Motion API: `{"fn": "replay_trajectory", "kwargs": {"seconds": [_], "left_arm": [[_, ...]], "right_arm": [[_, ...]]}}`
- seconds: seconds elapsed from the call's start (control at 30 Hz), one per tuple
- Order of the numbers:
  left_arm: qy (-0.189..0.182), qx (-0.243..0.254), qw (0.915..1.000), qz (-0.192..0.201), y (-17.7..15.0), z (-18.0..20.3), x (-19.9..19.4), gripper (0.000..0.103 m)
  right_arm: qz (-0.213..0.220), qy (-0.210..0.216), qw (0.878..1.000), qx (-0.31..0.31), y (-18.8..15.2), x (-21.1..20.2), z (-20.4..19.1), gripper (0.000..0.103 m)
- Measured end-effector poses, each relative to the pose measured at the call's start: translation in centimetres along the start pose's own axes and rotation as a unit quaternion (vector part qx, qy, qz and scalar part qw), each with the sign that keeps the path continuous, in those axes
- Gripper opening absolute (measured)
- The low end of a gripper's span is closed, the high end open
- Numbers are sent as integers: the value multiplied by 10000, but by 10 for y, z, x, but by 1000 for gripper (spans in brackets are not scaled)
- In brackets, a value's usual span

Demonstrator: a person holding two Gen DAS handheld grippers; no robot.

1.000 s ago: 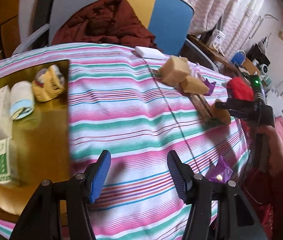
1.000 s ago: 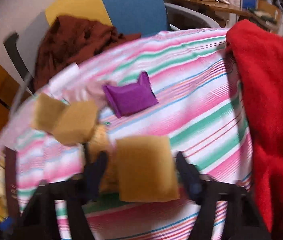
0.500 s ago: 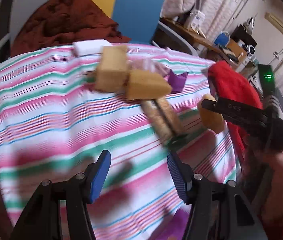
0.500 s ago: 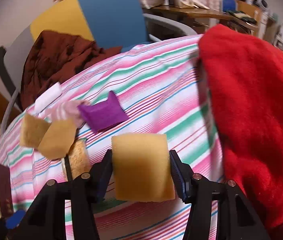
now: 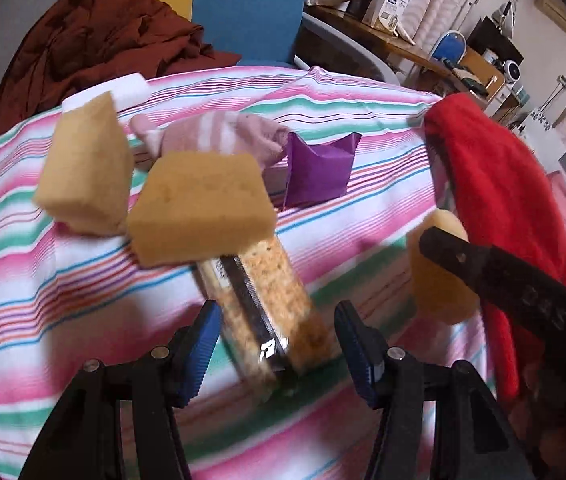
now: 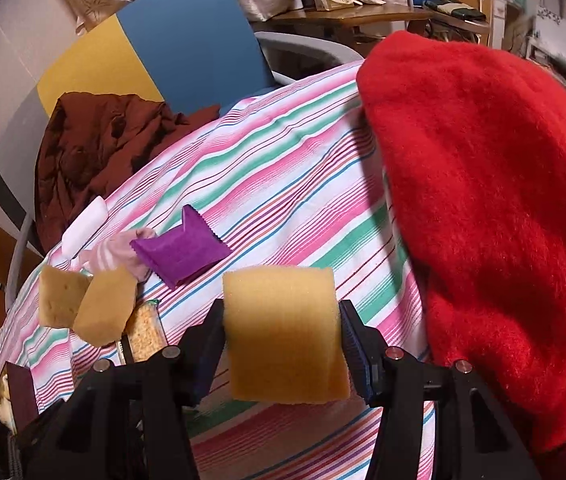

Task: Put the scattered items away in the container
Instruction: 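Grasp a yellow sponge with the right tool while the left tool grips the cracker packet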

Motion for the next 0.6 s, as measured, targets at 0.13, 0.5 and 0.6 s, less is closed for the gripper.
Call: {"fn": "replay_trajectory", "kwargs": {"seconds": [0.13,0.5,0.6], "left_arm": [[-9,73,9999,151,1,0,9,59],[-511,-23,9974,505,-12,-18,-11,43],[-532,-34,9971,551,-21,-23,-19,43]], "right_arm": [[-66,2,10000,-41,-3,3,-2,55],[-128,54,9999,-100,-5,6,-5,55],[-97,124,9997,-162,-4,4,-9,55]]}}
Point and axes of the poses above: each gripper's, at about its wrist camera, not at the fingertips, and x roughly the way its jaws point, z to its right, y to its top, the point moved 10 cm from there along x, roughly the way its jaws point, and after that the axes turned 5 degrees about z, right-handed, at the moved point
